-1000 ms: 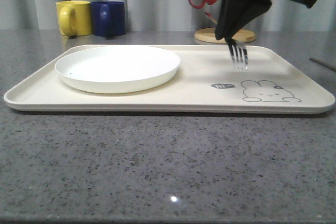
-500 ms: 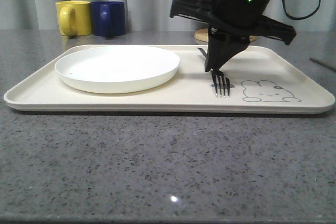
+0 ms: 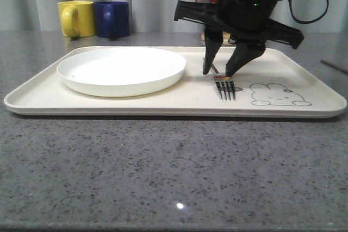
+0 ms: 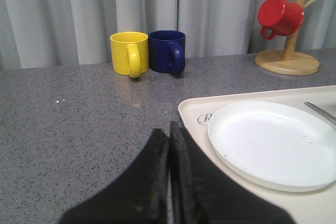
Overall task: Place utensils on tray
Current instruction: 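Lower the fork onto the tray beside the plate and open the right gripper, then move the right gripper back to the chopsticks and grasp them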
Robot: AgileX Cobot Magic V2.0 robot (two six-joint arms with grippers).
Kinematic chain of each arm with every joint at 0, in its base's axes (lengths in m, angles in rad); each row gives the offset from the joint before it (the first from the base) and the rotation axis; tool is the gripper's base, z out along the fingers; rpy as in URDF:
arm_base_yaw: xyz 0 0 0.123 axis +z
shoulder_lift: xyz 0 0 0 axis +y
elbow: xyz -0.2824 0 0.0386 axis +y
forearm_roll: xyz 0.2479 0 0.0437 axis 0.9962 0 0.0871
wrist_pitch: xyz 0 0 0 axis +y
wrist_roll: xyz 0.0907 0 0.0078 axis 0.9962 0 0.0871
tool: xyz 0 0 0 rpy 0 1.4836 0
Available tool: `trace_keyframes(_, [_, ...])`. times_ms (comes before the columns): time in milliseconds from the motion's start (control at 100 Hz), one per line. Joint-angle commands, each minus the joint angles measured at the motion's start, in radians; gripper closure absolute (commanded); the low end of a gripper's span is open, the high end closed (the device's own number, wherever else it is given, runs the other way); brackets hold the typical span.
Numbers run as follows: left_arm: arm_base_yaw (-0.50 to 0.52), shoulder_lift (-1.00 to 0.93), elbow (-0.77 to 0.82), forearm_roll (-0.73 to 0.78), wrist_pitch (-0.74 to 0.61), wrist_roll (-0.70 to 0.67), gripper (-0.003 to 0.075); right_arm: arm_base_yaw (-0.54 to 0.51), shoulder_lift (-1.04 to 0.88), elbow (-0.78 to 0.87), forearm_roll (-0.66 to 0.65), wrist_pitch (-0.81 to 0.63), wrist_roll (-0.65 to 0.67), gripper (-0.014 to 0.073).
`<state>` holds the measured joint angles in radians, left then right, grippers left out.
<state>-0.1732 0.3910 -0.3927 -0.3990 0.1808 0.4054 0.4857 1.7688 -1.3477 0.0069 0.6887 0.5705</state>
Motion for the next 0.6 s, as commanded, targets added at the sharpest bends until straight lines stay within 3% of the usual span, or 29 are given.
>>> trace_keyframes(0, [-0.007,0.006,-0.028,-0.006,-0.078,-0.001,0.0738,-0.001,-0.061,-0.030,-0.007,-0.032,-0.002,0.0209])
trace_keyframes(260, [-0.007,0.006,-0.028,-0.006,-0.078,-0.001,0.0738,-0.047,-0.166,-0.039,-0.085,0.034,-0.074,0.0209])
trace_keyframes(590, [-0.007,0.006,-0.028,-0.006,-0.078,-0.001,0.0738,-0.297,-0.242,-0.035,-0.084,0.259,-0.346,0.0209])
